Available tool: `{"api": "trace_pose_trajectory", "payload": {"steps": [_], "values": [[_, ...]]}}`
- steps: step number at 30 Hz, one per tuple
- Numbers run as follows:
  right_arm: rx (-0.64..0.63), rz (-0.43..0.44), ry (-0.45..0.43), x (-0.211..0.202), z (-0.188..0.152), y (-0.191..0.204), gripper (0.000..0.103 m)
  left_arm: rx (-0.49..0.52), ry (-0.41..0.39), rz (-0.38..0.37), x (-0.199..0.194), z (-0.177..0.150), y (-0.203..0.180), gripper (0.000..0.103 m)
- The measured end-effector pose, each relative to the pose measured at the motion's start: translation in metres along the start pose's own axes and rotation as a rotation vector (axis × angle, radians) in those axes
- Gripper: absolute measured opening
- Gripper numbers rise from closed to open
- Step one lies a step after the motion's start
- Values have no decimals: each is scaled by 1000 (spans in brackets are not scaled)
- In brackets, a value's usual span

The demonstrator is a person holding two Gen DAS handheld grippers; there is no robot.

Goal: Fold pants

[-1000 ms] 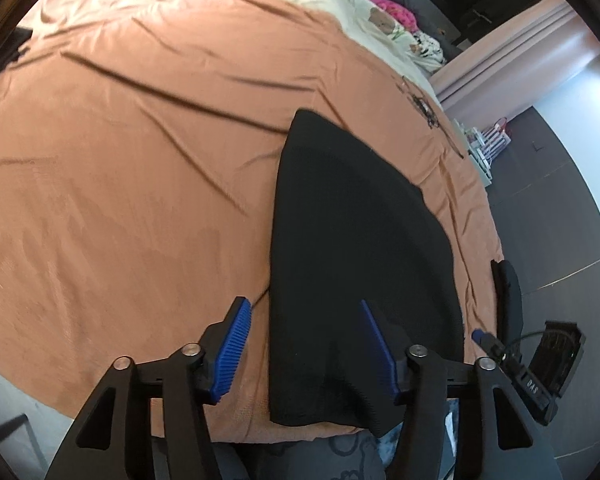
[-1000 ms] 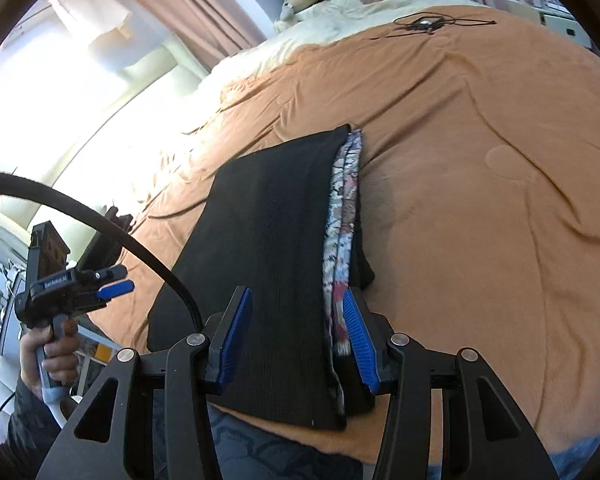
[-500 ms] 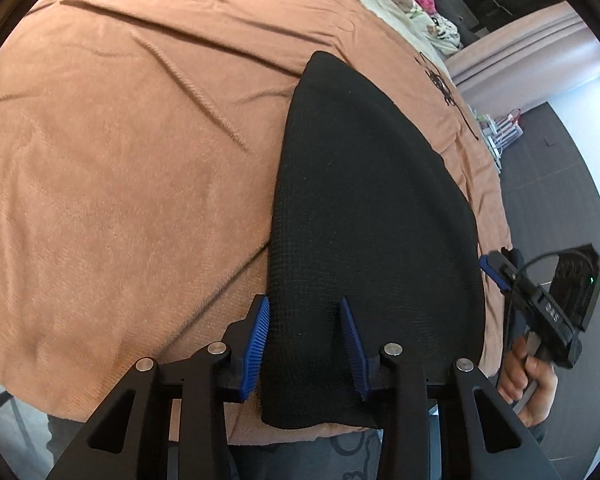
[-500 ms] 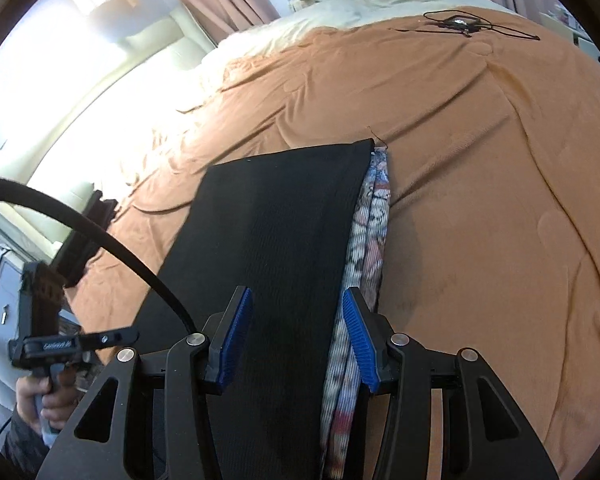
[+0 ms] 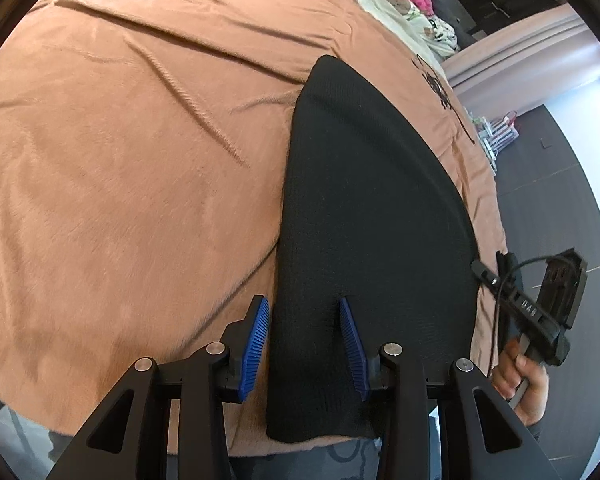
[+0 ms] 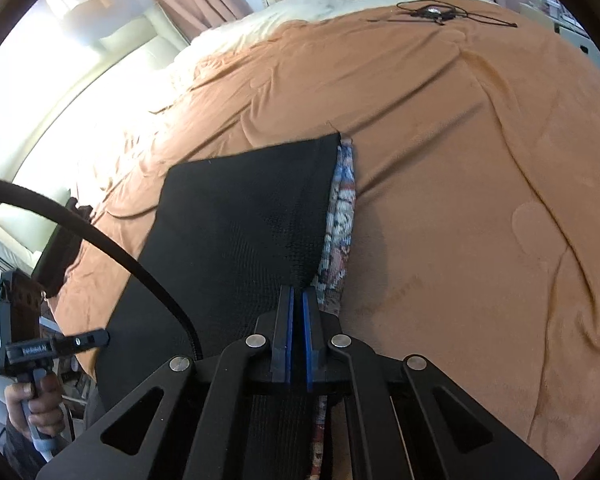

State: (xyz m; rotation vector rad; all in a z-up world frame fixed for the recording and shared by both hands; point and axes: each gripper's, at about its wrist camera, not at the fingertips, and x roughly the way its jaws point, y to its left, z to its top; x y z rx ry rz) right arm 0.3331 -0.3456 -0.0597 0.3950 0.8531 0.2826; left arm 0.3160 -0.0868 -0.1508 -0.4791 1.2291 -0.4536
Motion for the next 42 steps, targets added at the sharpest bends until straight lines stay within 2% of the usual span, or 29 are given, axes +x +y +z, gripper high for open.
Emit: {"api": "trace_pose_trajectory", "payload": {"steps": [6, 9, 11, 13, 15, 22, 23, 24, 25, 28, 31, 36, 42], "values": [[13, 3, 12, -3, -3, 2, 1, -40, 16, -43, 10, 6, 9, 39], [24, 40, 22, -7, -4, -2, 8, -55, 28, -70, 11, 1, 14, 39], [21, 49, 25, -11, -10, -5, 17, -65, 31, -88, 9, -1, 18, 39], [29, 78, 26, -12, -14, -10, 46, -76, 40, -109, 8, -3, 21, 39], [31, 94, 15, -16, -19, -13, 55, -84, 54, -128, 7, -7, 23, 39], [85, 149, 70, 6, -33, -27, 55, -90, 76, -174, 9, -13, 22, 37], [93, 155, 71, 8, -33, -28, 55, -86, 72, -172, 8, -13, 22, 33], [96, 158, 69, 10, -34, -30, 55, -81, 70, -166, 7, -14, 21, 21], [99, 164, 67, 11, -34, -31, 55, -78, 67, -165, 7, -10, 20, 18], [104, 177, 70, 11, -34, -33, 47, -65, 30, -159, -4, -7, 17, 16], [119, 196, 77, 11, -34, -35, 42, -52, -8, -173, -20, 0, 15, 16], [114, 223, 97, 14, -40, -23, 39, -30, -45, -154, -48, 10, 22, 16], [97, 257, 124, 23, -48, -5, 33, -46, -47, -128, -64, 4, 44, 16]]}}
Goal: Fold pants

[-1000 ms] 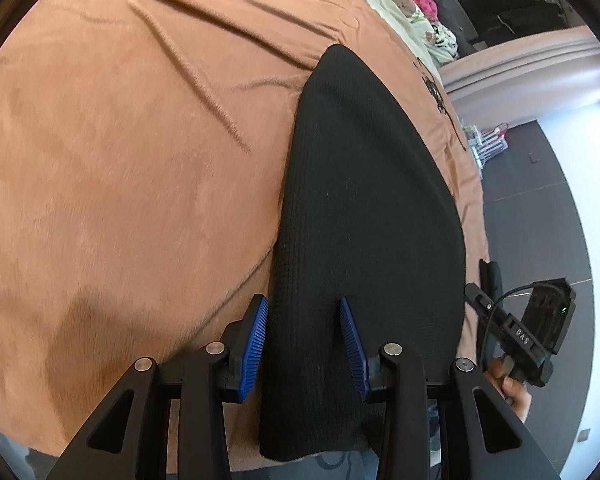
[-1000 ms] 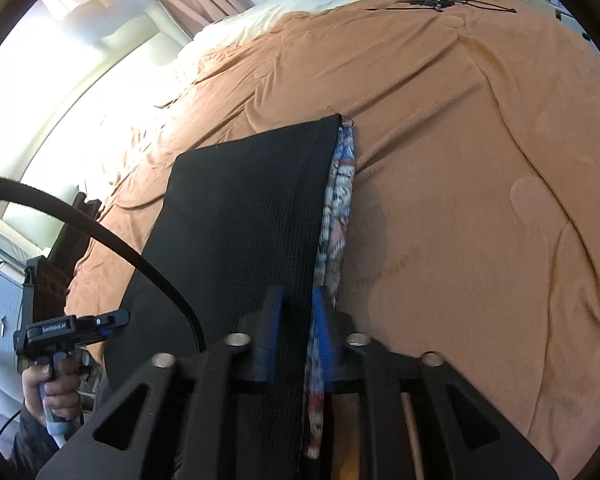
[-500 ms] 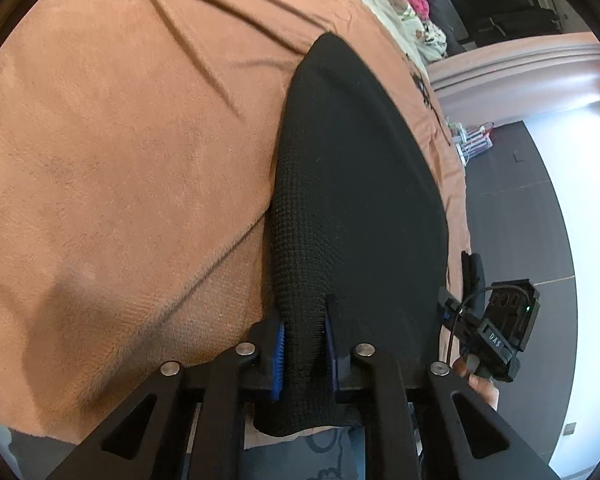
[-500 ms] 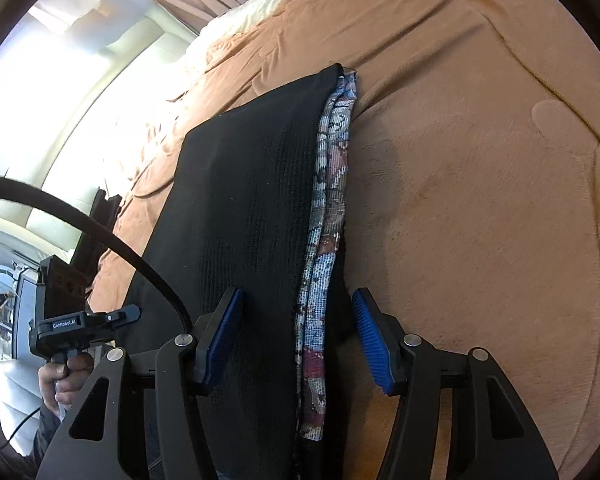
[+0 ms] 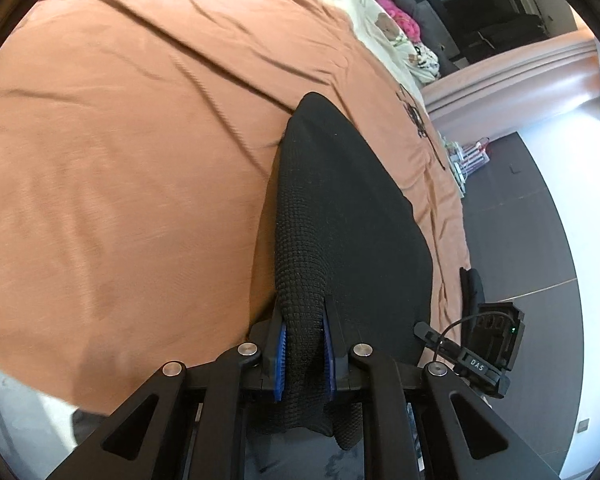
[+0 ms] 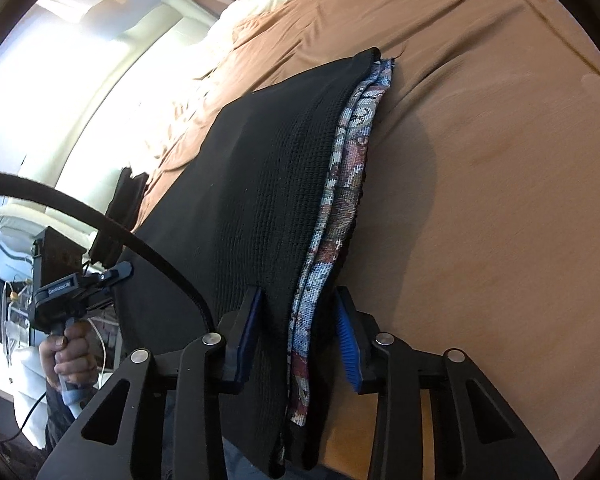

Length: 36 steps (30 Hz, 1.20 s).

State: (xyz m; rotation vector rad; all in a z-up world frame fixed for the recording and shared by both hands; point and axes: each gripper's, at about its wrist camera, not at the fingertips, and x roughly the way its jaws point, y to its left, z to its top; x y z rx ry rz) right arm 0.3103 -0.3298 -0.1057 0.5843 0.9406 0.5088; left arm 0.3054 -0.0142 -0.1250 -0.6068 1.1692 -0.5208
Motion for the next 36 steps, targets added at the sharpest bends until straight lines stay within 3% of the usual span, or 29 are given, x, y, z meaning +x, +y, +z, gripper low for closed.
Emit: {"api": "trace_pose_trajectory", "payload": {"steps": [6, 9, 11, 12, 13, 15, 25, 36], "values": [[-8, 28, 46, 11, -11, 6, 33, 4, 37, 21, -10, -15, 20, 17], [-42, 15, 53, 7, -8, 5, 34, 9, 50, 63, -8, -16, 23, 25], [-43, 17, 47, 2, -4, 2, 41, 2, 41, 81, -7, -11, 24, 36], [-41, 18, 36, -2, 0, -1, 53, -3, 27, 88, -7, -6, 25, 42], [-36, 17, 15, -7, 4, -4, 68, -6, 17, 87, -8, -2, 26, 43], [-19, 27, -20, -13, 8, -10, 75, -8, 3, 79, -7, 6, 25, 43], [65, 78, -47, -5, 45, -50, 75, 10, 28, 74, 26, 47, 29, 43], [89, 147, -5, 22, 51, -51, 75, 9, 73, 38, 62, 81, 33, 43]]}}
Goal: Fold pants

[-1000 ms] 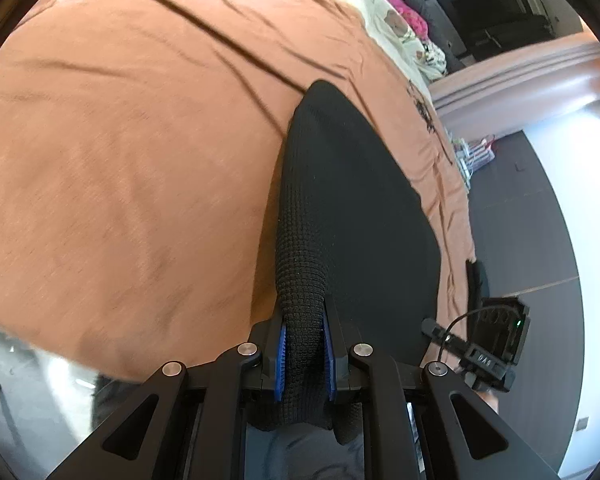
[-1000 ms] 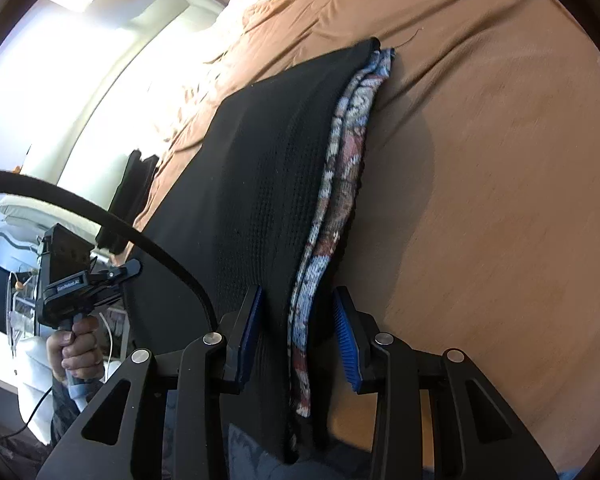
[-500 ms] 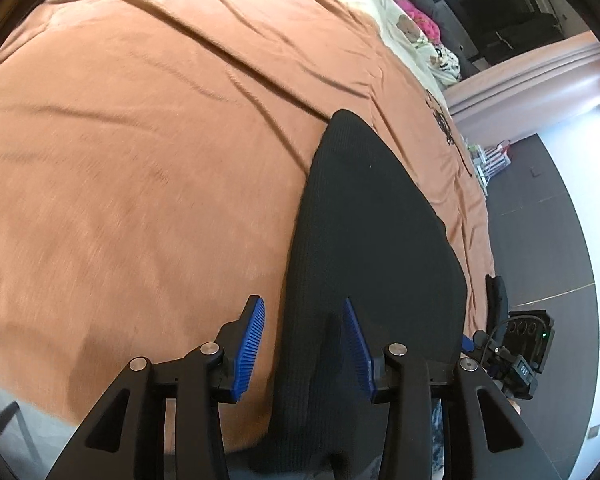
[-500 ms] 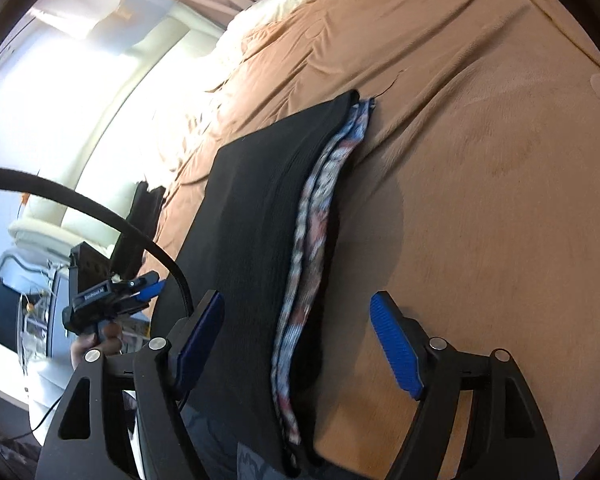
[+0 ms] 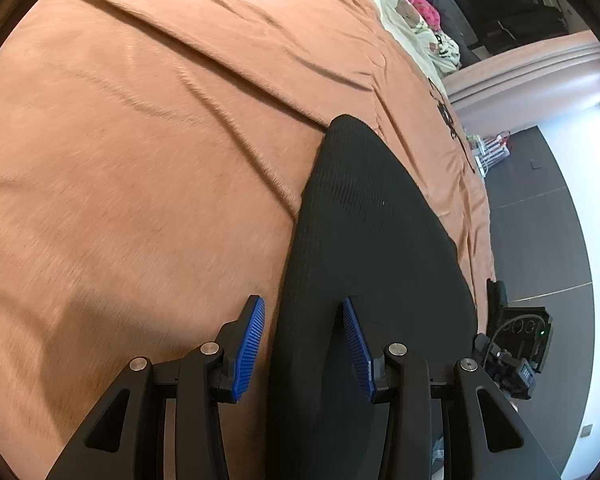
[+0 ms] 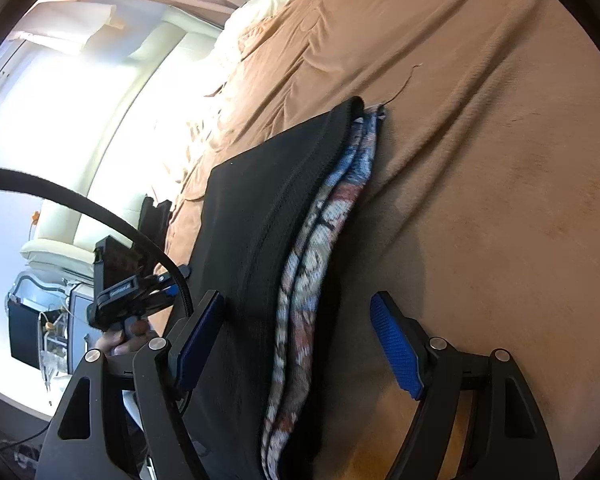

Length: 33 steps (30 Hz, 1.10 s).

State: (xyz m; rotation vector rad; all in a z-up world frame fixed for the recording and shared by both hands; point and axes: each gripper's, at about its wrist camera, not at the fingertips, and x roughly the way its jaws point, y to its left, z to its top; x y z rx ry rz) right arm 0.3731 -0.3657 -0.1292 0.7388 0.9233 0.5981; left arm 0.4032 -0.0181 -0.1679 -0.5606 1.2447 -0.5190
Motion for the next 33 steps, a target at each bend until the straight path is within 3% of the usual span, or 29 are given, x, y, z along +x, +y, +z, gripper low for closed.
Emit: {"api": "trace_pose_trajectory", "payload": {"steps": [9, 12, 14, 16, 19, 25, 33], "values": [[5, 96, 33, 15, 12, -10, 75, 11, 31, -45, 21, 22, -9, 43], [2, 97, 41, 24, 16, -10, 75, 14, 32, -36, 22, 23, -10, 37], [2, 87, 32, 26, 19, -7, 64, 30, 21, -32, 20, 20, -12, 25], [10, 60, 31, 26, 19, -8, 45, 31, 16, -39, 18, 17, -12, 18], [12, 56, 20, 20, 15, -7, 35, 43, -13, -50, 9, 13, -17, 14], [-71, 18, -28, 3, 5, 24, 29, 95, -69, -52, -15, 5, -37, 12], [-151, 32, -86, -12, -9, 54, 26, 137, -161, -68, -56, -9, -58, 11]]}}
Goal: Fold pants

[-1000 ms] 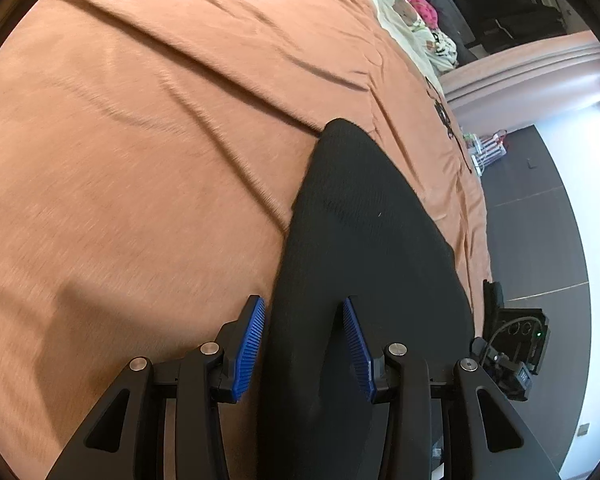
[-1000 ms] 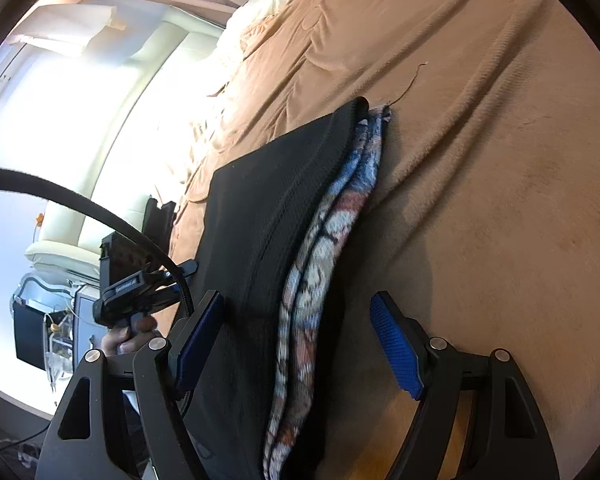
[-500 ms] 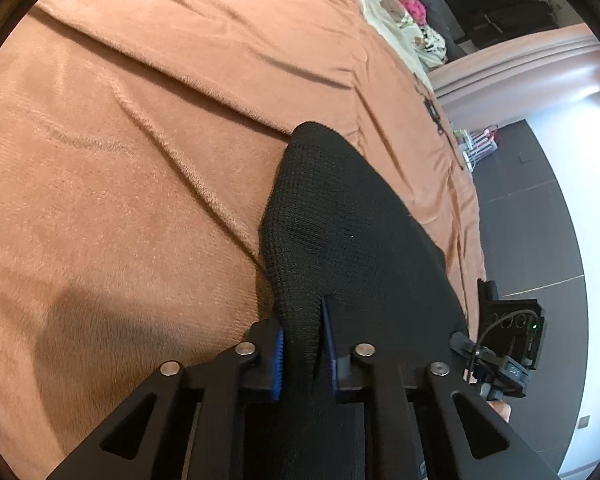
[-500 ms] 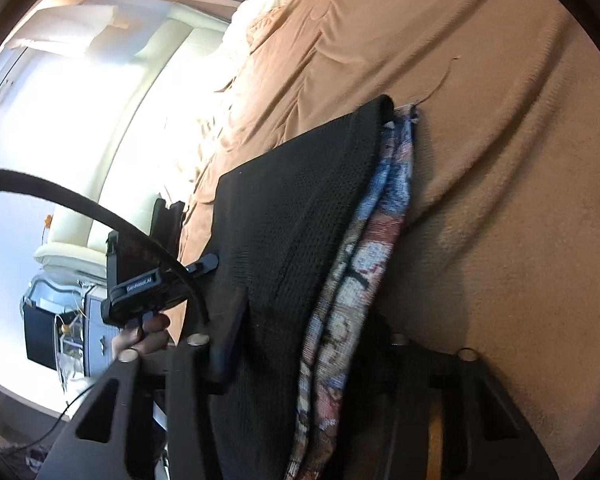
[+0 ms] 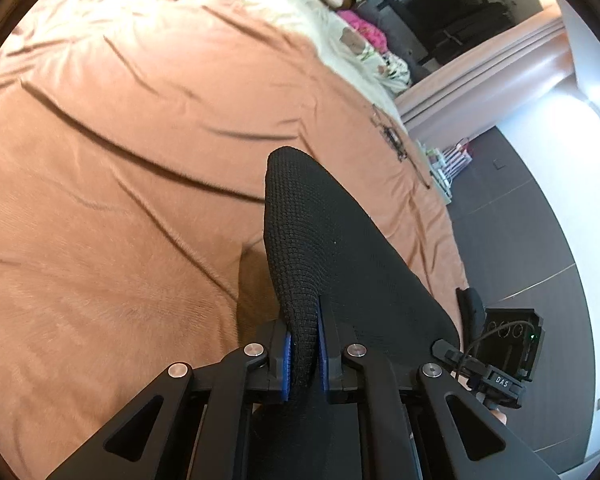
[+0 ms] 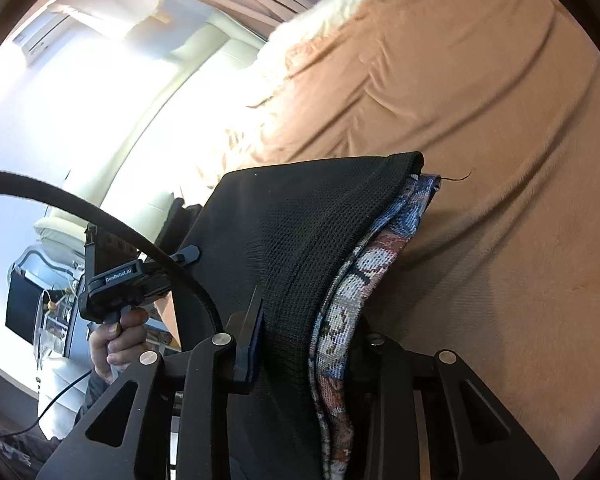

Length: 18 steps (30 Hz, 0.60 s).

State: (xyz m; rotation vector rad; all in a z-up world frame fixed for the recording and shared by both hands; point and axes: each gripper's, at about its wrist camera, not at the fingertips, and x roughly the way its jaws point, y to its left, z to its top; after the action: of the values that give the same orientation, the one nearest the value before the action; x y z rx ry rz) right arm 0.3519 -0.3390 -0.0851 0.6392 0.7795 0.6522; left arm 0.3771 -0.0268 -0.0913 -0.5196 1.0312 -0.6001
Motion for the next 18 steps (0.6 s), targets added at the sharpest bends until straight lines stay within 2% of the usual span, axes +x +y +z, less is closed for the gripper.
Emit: {"api": "trace_pose_trajectory", "payload": {"steps": [18], "values": [[-205, 67, -97, -10, -15, 91, 25, 52, -218, -6, -115, -15, -24, 10]]}}
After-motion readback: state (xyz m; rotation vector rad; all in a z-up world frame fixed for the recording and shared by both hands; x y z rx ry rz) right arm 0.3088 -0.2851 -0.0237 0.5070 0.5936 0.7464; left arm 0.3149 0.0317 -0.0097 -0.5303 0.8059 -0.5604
